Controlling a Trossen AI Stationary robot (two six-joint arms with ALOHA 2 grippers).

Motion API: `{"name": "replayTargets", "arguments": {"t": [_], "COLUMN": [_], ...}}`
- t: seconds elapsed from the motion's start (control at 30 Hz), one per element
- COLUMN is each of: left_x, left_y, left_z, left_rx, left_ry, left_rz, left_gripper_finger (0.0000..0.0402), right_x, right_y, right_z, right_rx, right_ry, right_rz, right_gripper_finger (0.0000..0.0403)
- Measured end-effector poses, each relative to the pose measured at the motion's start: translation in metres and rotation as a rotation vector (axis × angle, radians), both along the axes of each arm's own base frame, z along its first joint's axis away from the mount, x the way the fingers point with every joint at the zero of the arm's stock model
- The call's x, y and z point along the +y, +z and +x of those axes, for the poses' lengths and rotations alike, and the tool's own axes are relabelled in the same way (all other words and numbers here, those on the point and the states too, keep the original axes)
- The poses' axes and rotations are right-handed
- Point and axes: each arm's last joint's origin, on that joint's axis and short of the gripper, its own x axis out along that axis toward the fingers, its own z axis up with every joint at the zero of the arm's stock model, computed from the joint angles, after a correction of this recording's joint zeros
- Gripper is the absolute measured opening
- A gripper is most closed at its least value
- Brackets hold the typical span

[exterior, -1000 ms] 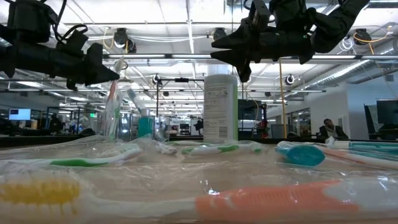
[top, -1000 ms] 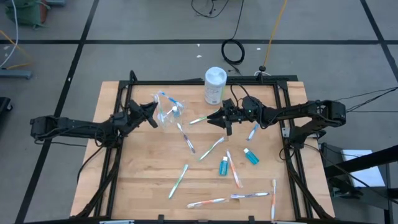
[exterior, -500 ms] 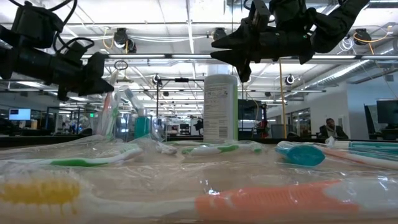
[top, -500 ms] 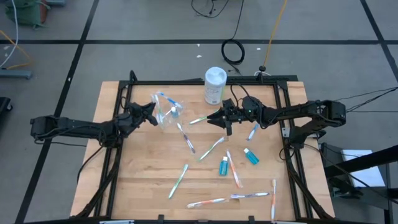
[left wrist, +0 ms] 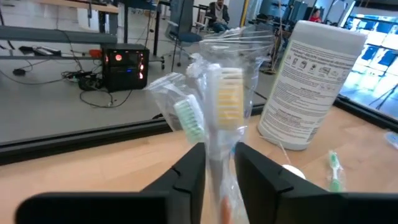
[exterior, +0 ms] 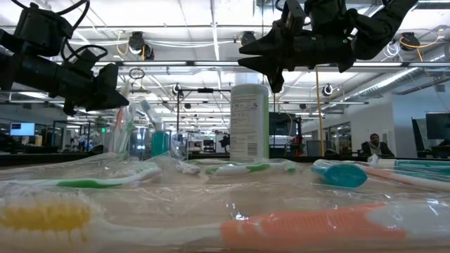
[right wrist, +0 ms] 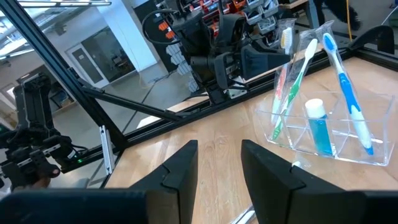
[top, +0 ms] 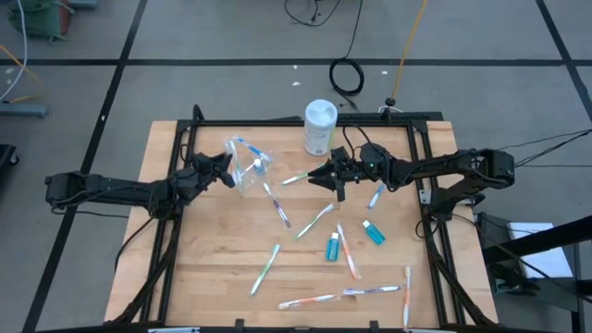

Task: Pick & Place toothbrushing station
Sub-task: Put the orange toothbrush into the left of the transparent organizer

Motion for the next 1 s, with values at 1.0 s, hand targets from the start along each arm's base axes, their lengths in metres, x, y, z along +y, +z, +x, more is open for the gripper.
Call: {"name": "replayTargets", "arguments": {"t": [1.0], "left_x": [0.001], "left_y": [0.012], "left_z": [0.006], "left_rx": [0.118], "left_ry": [-0.005], "left_rz": [0.085], "left_gripper_finger": [0.0121], "right_x": [0.000], "right_y": [0.000], "right_z": [0.000], "right_rx": [-0.002], "right_ry": [0.001], "right_rz": [-0.023], "right_gripper_finger": [0.0114]}}
